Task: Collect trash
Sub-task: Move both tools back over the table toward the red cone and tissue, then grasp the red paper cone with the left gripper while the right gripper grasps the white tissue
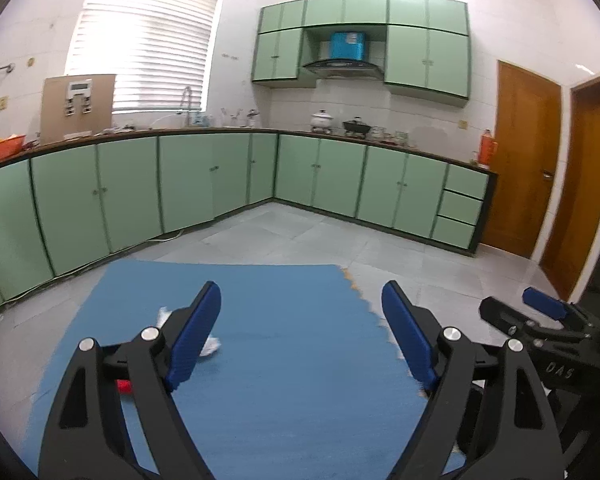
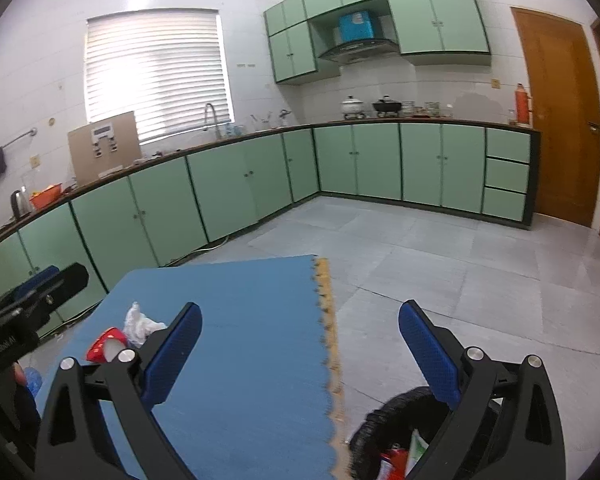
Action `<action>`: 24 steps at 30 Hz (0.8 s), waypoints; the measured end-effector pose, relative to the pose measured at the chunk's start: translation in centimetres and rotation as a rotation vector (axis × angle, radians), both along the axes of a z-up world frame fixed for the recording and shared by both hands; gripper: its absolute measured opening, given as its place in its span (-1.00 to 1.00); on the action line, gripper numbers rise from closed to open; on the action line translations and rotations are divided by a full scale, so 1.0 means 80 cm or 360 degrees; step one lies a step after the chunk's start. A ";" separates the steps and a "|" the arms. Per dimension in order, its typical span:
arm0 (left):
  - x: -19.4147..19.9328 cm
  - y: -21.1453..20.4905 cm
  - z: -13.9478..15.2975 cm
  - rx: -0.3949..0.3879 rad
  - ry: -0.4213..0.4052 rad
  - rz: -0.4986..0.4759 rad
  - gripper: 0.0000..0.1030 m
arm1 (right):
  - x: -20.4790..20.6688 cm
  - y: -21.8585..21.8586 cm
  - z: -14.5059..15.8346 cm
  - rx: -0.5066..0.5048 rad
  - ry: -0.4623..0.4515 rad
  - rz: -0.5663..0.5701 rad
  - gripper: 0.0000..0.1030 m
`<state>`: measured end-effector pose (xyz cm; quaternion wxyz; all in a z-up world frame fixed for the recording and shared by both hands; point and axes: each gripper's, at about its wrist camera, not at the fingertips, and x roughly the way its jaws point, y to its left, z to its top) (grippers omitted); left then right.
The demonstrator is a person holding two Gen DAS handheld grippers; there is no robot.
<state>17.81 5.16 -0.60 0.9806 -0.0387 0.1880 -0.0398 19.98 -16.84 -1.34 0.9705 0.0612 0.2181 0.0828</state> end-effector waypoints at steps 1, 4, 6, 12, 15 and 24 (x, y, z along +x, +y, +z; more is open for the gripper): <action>0.001 0.007 -0.003 0.0000 0.0005 0.0017 0.56 | 0.003 0.007 -0.002 0.0002 0.0001 0.0013 0.88; 0.007 0.039 -0.020 0.0038 0.0032 0.0122 0.56 | 0.015 0.030 -0.013 0.0001 0.0018 0.0059 0.88; 0.013 0.065 -0.038 0.0086 0.0071 0.0209 0.56 | 0.021 0.046 -0.021 -0.0021 0.0028 0.0081 0.88; 0.043 0.155 -0.101 0.0101 0.0280 0.0437 0.56 | 0.036 0.089 -0.048 -0.0078 0.0066 0.0155 0.88; 0.061 0.183 -0.127 0.0045 0.0390 0.0475 0.56 | 0.048 0.108 -0.062 -0.0084 0.0108 0.0177 0.88; 0.103 0.204 -0.163 0.0063 0.0559 0.0428 0.56 | 0.079 0.143 -0.087 -0.0089 0.0203 0.0231 0.88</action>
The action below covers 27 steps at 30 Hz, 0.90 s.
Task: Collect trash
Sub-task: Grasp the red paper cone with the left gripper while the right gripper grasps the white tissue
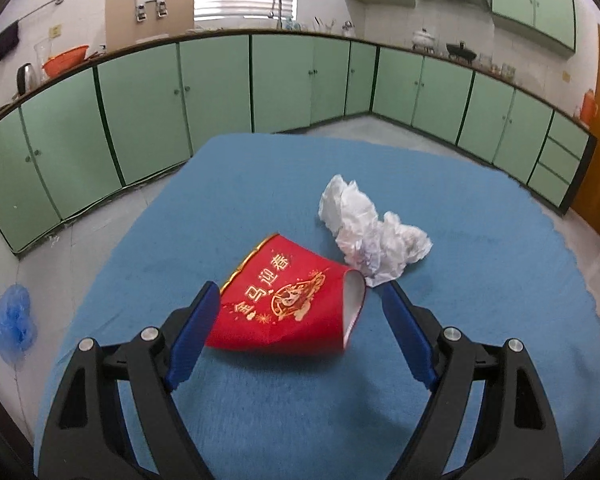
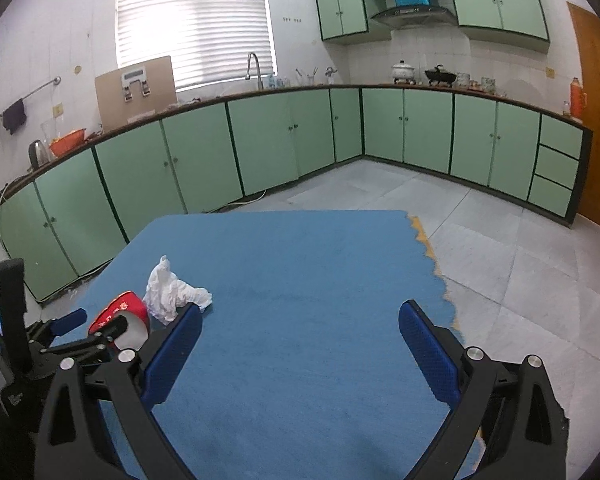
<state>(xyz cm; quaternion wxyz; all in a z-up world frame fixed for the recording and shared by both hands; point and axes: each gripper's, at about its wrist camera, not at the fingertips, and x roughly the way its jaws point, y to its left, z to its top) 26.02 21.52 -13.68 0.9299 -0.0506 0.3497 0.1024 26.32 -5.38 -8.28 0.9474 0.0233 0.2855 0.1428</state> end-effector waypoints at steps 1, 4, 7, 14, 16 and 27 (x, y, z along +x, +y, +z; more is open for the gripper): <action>0.005 0.004 -0.002 -0.0003 0.0016 0.0009 0.56 | 0.002 0.004 -0.002 0.0003 0.0005 0.0007 0.88; 0.014 0.019 -0.003 -0.0031 0.0031 0.0030 0.59 | 0.014 0.013 -0.004 0.0002 0.0019 0.0029 0.88; 0.023 0.030 -0.007 -0.0085 0.0053 -0.0013 0.65 | 0.020 0.021 -0.009 -0.0002 0.0033 0.0045 0.88; 0.045 0.042 -0.029 -0.0160 0.0179 -0.0067 0.66 | 0.029 0.042 -0.016 -0.0028 0.0057 0.0083 0.88; 0.049 0.044 -0.031 -0.0188 0.0189 -0.0073 0.66 | 0.032 0.047 -0.017 -0.0035 0.0059 0.0093 0.88; 0.025 0.048 -0.013 -0.0212 0.0030 0.0018 0.52 | 0.053 0.095 -0.026 -0.0060 0.0098 0.0221 0.88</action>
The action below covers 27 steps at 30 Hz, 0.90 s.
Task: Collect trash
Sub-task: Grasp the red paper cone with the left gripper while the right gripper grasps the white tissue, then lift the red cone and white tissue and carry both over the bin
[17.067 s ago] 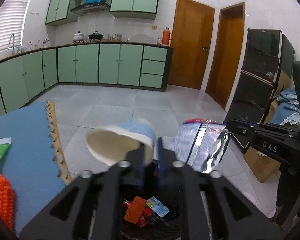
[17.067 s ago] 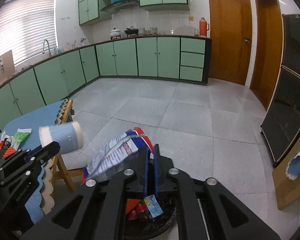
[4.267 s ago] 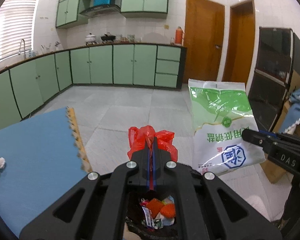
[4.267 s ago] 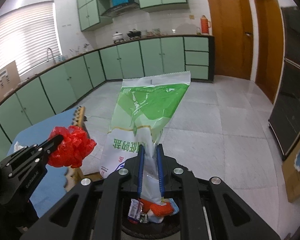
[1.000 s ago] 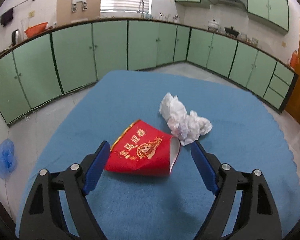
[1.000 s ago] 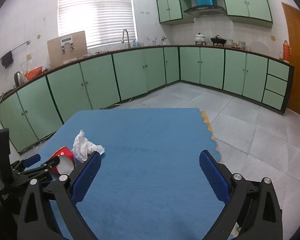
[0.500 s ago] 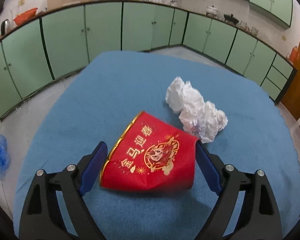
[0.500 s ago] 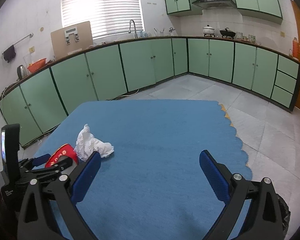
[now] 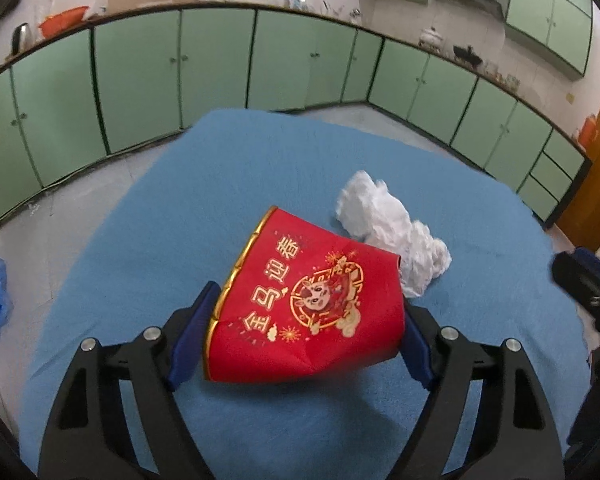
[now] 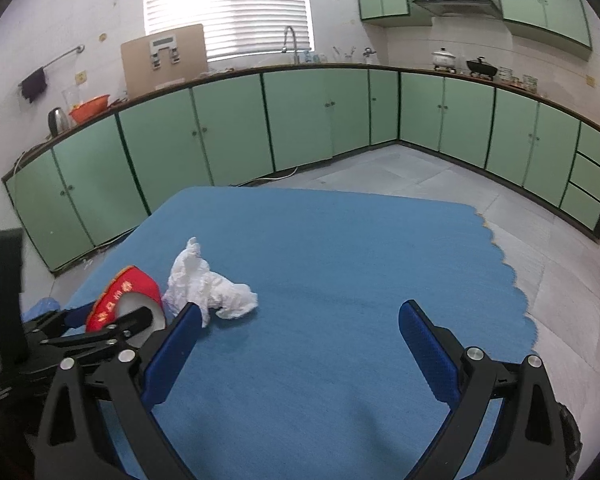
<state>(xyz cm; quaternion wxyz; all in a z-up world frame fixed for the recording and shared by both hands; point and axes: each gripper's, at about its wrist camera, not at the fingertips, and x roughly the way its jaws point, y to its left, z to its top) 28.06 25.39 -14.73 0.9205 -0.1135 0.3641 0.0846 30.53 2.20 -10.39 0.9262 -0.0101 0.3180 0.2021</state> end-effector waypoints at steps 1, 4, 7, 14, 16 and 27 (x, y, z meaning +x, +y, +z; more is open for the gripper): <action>-0.004 0.002 0.003 0.0016 -0.0012 0.0020 0.52 | 0.003 0.006 -0.001 0.0010 0.0008 0.0014 0.88; -0.010 0.008 0.010 0.0085 -0.0032 0.0074 0.52 | 0.012 0.030 -0.005 0.0026 0.0034 0.0066 0.88; -0.008 0.015 0.013 0.0108 -0.0029 0.0118 0.52 | 0.019 0.054 -0.013 0.0007 0.0046 0.0108 0.85; -0.006 0.032 0.011 0.0138 0.0005 0.0180 0.52 | 0.043 0.085 -0.038 -0.0041 0.0154 0.0114 0.69; -0.004 0.036 0.009 0.0132 0.0027 0.0188 0.52 | 0.049 0.093 -0.045 -0.0085 0.0185 0.0128 0.64; -0.007 0.045 0.010 0.0116 0.0040 0.0213 0.52 | 0.050 0.101 -0.058 0.0009 0.0350 0.0353 -0.51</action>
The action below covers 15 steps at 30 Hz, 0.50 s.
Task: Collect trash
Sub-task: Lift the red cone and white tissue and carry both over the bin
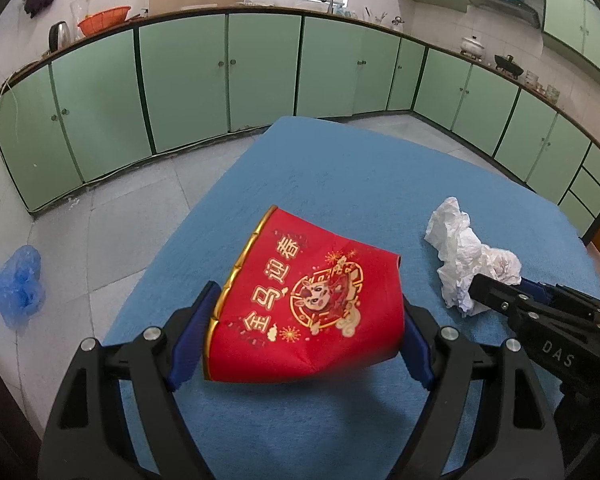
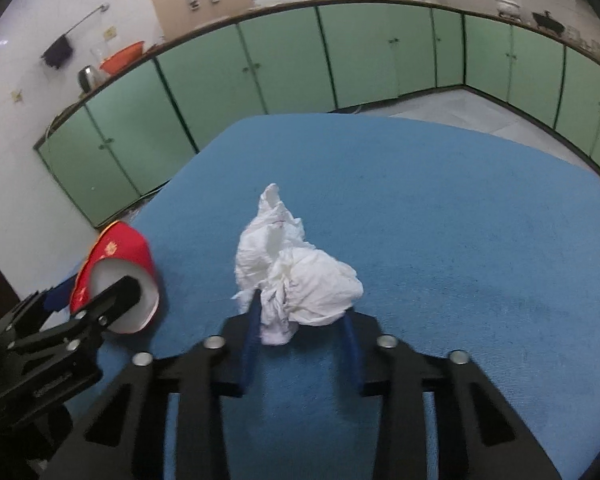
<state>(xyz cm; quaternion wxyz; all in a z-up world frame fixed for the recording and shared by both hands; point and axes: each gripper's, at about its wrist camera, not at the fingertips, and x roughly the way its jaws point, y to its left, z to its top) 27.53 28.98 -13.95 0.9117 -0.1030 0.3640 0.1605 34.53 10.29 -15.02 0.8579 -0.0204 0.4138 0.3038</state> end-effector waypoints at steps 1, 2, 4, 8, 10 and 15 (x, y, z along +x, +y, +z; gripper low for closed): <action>0.000 -0.002 0.002 0.0006 -0.0001 -0.0001 0.52 | -0.002 -0.002 0.003 0.0004 -0.0009 0.0005 -0.59; -0.001 -0.003 0.004 0.0010 -0.0004 -0.0002 0.52 | -0.005 -0.004 0.005 0.0004 -0.0021 0.0001 -0.63; -0.003 -0.006 0.006 0.0008 -0.0012 -0.0009 0.52 | -0.012 -0.016 0.016 0.0036 -0.0046 -0.0013 -0.67; -0.009 -0.023 0.018 0.0009 -0.0046 -0.0053 0.52 | -0.025 -0.048 0.038 0.0070 -0.0104 -0.0044 -0.67; -0.011 -0.036 0.025 0.0007 -0.0070 -0.0087 0.52 | -0.034 -0.072 0.053 0.0082 -0.0142 -0.0072 -0.67; -0.010 -0.094 0.049 -0.0012 -0.0146 -0.0243 0.52 | -0.063 -0.146 0.086 0.0113 -0.0205 -0.0187 -0.67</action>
